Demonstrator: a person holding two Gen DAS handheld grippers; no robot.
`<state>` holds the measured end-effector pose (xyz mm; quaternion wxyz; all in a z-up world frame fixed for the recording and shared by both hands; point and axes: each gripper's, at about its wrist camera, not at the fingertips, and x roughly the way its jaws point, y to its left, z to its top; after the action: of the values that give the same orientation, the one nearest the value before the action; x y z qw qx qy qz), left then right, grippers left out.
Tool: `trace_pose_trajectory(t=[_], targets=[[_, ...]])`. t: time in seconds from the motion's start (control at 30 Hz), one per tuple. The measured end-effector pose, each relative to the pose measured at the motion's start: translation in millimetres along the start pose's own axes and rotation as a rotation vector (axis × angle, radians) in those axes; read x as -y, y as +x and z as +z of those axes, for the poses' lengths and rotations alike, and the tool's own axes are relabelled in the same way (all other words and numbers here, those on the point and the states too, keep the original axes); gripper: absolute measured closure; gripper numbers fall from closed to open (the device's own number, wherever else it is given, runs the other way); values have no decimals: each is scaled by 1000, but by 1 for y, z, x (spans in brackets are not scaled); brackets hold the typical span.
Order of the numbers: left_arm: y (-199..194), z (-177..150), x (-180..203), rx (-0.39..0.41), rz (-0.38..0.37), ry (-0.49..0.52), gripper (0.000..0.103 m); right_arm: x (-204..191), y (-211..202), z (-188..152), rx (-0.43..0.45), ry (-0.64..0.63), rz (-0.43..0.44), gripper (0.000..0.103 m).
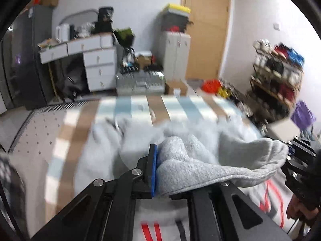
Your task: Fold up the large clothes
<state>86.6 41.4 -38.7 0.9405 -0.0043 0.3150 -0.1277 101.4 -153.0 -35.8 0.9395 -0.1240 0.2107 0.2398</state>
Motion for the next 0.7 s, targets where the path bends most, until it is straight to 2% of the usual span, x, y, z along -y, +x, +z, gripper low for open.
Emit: trace_pose_trajectory(t=[0.03, 0.17, 0.23, 0.27, 0.4, 0.47, 0.5, 0.53, 0.57, 0.6, 0.63, 0.7], targets=[[5, -10, 3, -40, -1, 22, 99, -3, 6, -13, -52, 13, 18, 95], [14, -36, 12, -154, 22, 92, 97, -12, 13, -50, -156, 26, 27, 91], [16, -40, 14, -195, 39, 110, 89, -11, 15, -64, -220, 49, 31, 91], [16, -41, 16, -213, 29, 119, 88, -9, 13, -70, -240, 68, 32, 90], [4, -41, 19, -219, -12, 130, 79, -1, 3, -77, -300, 132, 82, 84], [-2, -42, 22, -205, 5, 159, 73, 2, 0, -78, -316, 161, 110, 82], [-2, -46, 22, -200, 21, 171, 64, 4, -4, -76, -319, 168, 112, 82], [-2, -47, 23, -194, 35, 177, 36, 5, -4, -75, -319, 170, 107, 80], [-1, -50, 23, -192, 35, 181, 22, 7, -3, -73, -324, 172, 101, 65], [-2, -50, 23, -170, 25, 178, 16, 8, -3, -72, -341, 181, 106, 34], [-4, -50, 22, -133, 10, 176, 16, 10, 1, -72, -349, 190, 121, 23], [-1, -44, 19, -144, -21, 152, 16, 4, 1, -68, -342, 171, 134, 20]])
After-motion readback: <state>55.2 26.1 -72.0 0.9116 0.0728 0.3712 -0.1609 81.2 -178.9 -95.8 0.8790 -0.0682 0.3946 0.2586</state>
